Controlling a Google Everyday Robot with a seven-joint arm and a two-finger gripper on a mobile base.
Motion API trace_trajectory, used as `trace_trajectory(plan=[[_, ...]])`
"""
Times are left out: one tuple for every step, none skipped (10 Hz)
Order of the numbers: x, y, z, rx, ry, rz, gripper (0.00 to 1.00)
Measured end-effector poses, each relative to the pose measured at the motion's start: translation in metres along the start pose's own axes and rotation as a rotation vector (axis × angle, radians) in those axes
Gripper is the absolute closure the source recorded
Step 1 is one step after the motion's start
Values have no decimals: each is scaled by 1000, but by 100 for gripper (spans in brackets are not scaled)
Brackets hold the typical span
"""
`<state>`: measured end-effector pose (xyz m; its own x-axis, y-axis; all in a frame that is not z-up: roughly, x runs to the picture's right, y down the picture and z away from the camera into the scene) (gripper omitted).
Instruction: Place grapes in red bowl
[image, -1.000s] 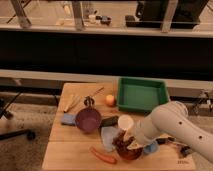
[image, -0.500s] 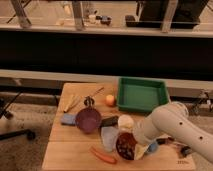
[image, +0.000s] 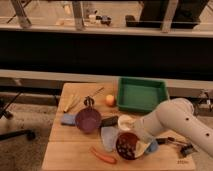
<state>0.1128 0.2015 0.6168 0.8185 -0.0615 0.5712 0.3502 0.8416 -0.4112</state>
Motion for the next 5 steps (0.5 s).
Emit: trace_trajectory(plan=[[0,-3,-8,7,-16,9,20],[0,-5,-12,12,-27,15,20],[1,-6,-14,17,-32,22,20],[2,-6,-15,16,-37,29,20],[3,-7,-15,16,-40,36,20]])
